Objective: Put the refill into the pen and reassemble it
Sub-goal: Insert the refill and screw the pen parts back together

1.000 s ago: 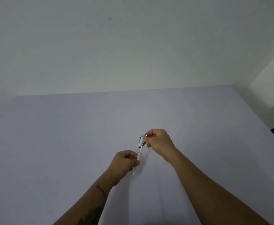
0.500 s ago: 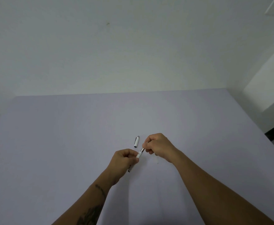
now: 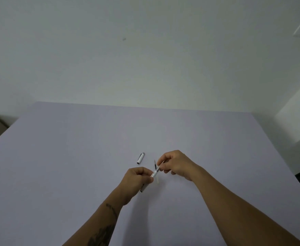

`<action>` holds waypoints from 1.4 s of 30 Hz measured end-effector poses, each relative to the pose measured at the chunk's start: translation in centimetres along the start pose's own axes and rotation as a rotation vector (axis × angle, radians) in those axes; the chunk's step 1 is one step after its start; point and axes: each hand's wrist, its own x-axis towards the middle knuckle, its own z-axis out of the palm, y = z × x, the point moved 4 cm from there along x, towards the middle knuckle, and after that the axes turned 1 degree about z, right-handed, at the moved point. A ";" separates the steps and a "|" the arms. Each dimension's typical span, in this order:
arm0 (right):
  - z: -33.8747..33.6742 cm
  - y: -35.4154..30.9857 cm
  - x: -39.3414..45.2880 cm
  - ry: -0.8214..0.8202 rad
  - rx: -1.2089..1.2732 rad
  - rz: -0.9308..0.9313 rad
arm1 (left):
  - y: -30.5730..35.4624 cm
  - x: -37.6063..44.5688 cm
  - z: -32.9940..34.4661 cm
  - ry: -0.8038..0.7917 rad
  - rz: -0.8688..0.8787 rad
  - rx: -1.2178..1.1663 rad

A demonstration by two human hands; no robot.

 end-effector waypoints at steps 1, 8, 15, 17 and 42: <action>-0.3 0.5 -0.2 0.010 -0.004 -0.011 | 0.0 -0.2 0.6 0.010 -0.001 0.001; -1.5 3.0 -2.1 0.008 -0.052 -0.016 | 0.0 -2.1 3.8 0.069 0.021 0.000; -1.6 2.7 -3.3 -0.110 0.335 0.007 | 0.8 -3.2 4.2 0.114 0.032 -0.027; -1.6 2.7 -3.3 -0.105 0.385 0.010 | 1.1 -3.1 3.9 0.106 0.035 -0.024; 12.1 -6.5 3.1 0.078 0.493 0.073 | -0.1 0.0 -13.5 -0.064 0.091 0.001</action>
